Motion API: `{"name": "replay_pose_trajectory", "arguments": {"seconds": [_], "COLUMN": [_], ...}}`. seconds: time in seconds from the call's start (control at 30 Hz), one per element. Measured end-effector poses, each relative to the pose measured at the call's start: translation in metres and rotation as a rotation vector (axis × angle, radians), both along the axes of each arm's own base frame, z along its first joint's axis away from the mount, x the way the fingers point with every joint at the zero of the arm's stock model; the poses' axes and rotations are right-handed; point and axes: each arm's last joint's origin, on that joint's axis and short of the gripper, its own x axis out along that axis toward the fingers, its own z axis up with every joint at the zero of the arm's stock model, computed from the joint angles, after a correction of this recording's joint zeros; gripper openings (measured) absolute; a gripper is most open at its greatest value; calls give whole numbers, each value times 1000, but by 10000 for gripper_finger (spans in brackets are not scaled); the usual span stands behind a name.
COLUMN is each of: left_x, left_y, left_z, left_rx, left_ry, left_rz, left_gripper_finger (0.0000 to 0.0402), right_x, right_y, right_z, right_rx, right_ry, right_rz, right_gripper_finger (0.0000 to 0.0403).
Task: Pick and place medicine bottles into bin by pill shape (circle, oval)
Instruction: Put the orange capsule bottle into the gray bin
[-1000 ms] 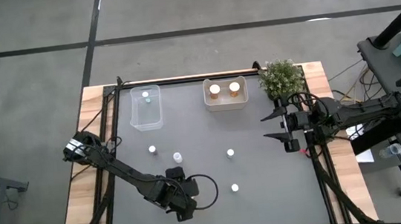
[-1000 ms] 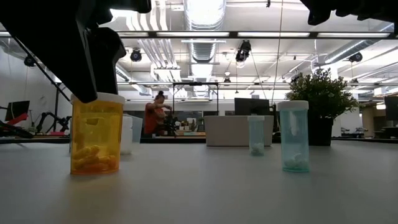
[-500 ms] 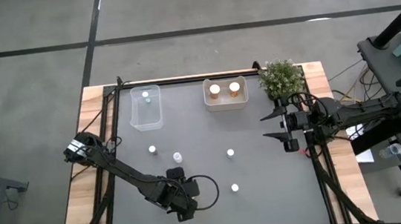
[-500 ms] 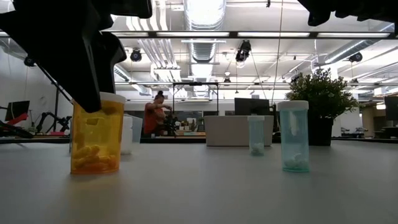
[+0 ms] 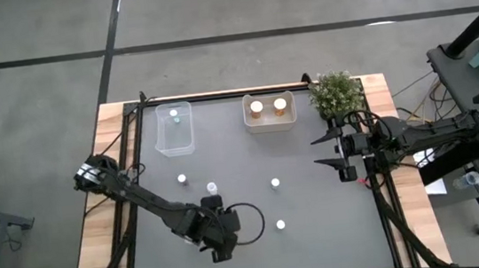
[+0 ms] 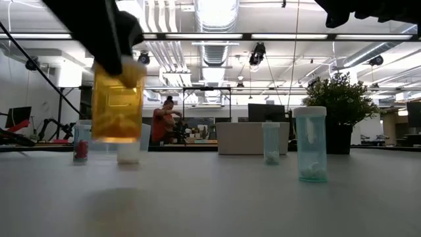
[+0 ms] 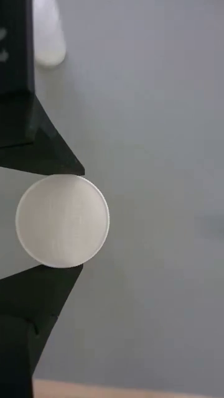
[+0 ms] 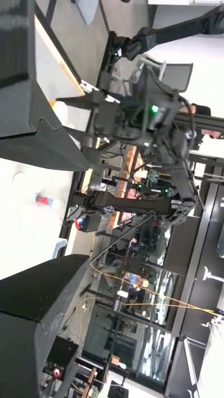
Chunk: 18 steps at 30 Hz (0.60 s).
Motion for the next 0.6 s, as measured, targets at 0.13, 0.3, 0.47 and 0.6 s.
{"name": "replay_pose_trajectory", "arguments": {"seconds": [0.13,0.3,0.47,0.6], "left_x": [8,17,22,23], "left_y": [25,77,142,205], "left_z": [27,54,67,66], "left_rx": [11,63,200,339], "left_ry": [-3,-8,-6,43], "left_rz": [-55,-122,-208,-306], "left_gripper_finger": [194,194,194,194], "right_x": [1,3,4,4], "right_y": [-1,-3,-9,-12], "right_z": [-1,-8,-19,-28], "right_rx": [13,44,93,133], "right_ry": [17,86,195,267], "right_rz": [-30,-118,-309,-433], "right_gripper_finger": [224,224,224,224]}}
